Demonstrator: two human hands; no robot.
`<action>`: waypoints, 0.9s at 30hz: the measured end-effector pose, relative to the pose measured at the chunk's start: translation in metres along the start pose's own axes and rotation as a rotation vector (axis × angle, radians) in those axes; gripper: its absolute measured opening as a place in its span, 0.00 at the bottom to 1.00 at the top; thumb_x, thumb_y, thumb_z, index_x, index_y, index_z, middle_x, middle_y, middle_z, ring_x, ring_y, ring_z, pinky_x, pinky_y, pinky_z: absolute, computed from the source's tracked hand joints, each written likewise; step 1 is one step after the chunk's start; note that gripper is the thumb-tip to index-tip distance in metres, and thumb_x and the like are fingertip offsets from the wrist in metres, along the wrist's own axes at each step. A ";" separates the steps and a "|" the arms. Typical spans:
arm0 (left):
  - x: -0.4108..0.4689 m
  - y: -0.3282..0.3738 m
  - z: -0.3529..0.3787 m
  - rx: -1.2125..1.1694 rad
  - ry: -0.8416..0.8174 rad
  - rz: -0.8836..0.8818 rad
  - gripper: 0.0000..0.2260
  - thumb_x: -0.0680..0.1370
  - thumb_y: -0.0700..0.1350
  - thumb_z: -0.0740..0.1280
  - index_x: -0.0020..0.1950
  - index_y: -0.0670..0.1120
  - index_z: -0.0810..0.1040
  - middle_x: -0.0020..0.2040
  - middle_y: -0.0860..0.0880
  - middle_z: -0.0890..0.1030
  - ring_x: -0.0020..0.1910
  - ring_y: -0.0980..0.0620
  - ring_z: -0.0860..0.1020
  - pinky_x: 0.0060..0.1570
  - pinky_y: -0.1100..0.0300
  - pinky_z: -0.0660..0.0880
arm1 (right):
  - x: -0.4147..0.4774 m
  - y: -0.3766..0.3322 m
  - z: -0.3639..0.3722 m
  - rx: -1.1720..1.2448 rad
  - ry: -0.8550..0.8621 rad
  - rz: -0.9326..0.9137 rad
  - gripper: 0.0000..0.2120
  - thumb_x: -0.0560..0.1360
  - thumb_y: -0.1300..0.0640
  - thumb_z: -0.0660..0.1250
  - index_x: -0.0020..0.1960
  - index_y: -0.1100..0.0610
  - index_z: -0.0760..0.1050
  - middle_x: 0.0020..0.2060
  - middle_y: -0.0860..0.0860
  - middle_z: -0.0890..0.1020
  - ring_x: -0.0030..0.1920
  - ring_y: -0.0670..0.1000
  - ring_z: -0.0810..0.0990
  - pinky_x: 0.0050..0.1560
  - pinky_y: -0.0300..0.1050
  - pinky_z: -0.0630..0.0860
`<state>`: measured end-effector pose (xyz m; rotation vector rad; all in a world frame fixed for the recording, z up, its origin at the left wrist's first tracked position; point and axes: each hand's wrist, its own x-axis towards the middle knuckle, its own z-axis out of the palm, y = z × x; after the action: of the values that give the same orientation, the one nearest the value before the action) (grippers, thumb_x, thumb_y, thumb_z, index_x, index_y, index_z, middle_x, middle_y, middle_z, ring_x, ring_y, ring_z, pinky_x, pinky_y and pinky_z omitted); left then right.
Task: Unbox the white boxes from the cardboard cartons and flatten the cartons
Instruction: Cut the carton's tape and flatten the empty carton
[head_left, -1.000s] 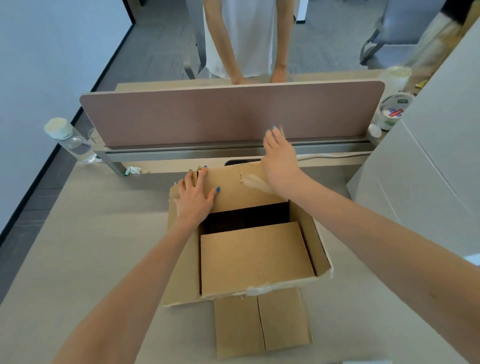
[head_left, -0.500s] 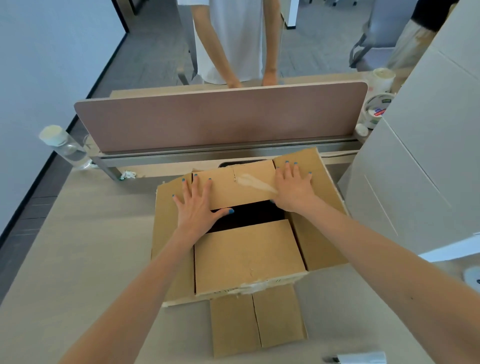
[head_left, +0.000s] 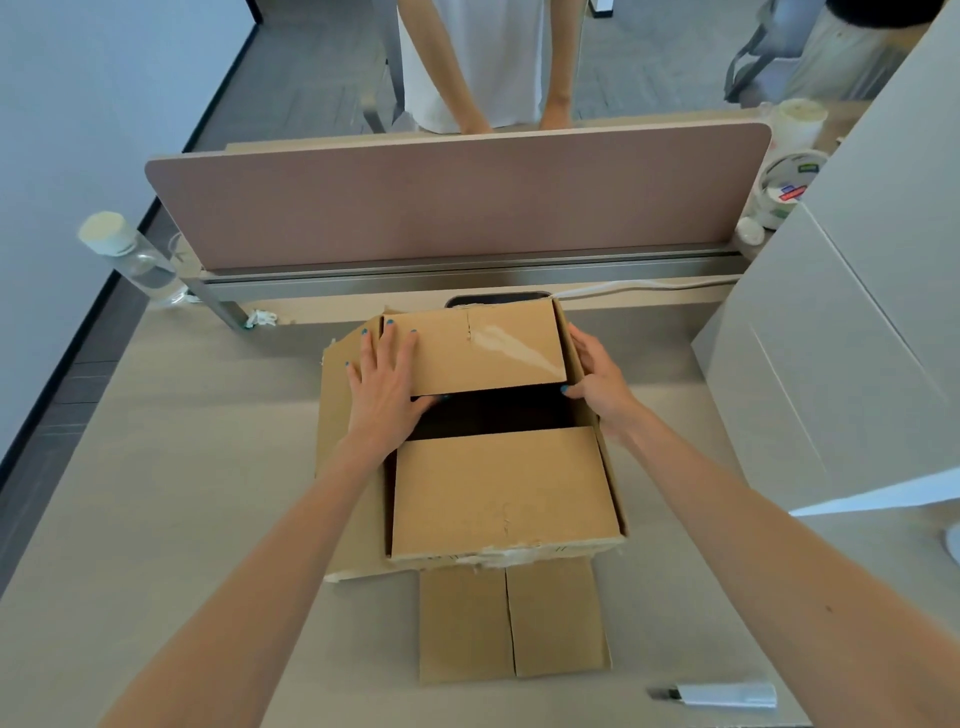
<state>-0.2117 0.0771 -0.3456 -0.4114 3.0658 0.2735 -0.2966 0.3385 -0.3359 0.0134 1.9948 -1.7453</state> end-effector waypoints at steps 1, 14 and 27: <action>-0.002 -0.002 0.000 -0.004 0.002 0.003 0.39 0.76 0.61 0.68 0.80 0.49 0.54 0.81 0.44 0.49 0.79 0.38 0.45 0.73 0.34 0.55 | -0.003 0.002 0.002 0.034 0.011 0.006 0.39 0.72 0.80 0.57 0.76 0.51 0.60 0.70 0.49 0.69 0.70 0.49 0.66 0.69 0.52 0.68; -0.022 -0.010 -0.012 -0.055 0.172 0.123 0.24 0.81 0.52 0.64 0.75 0.48 0.67 0.76 0.46 0.65 0.76 0.42 0.61 0.74 0.41 0.57 | -0.015 0.021 0.013 -0.663 0.325 -0.350 0.27 0.75 0.61 0.65 0.72 0.51 0.65 0.69 0.48 0.71 0.69 0.52 0.68 0.69 0.53 0.67; 0.043 0.018 -0.079 -0.395 0.619 -0.128 0.19 0.79 0.44 0.68 0.68 0.45 0.69 0.63 0.48 0.76 0.59 0.48 0.77 0.60 0.54 0.68 | 0.035 -0.062 0.040 -0.333 0.446 -0.388 0.05 0.80 0.54 0.63 0.54 0.53 0.72 0.48 0.47 0.79 0.49 0.46 0.78 0.55 0.46 0.78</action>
<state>-0.2592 0.0690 -0.2673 -0.8480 3.5426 0.9106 -0.3328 0.2790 -0.2934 -0.1115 2.7516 -1.7160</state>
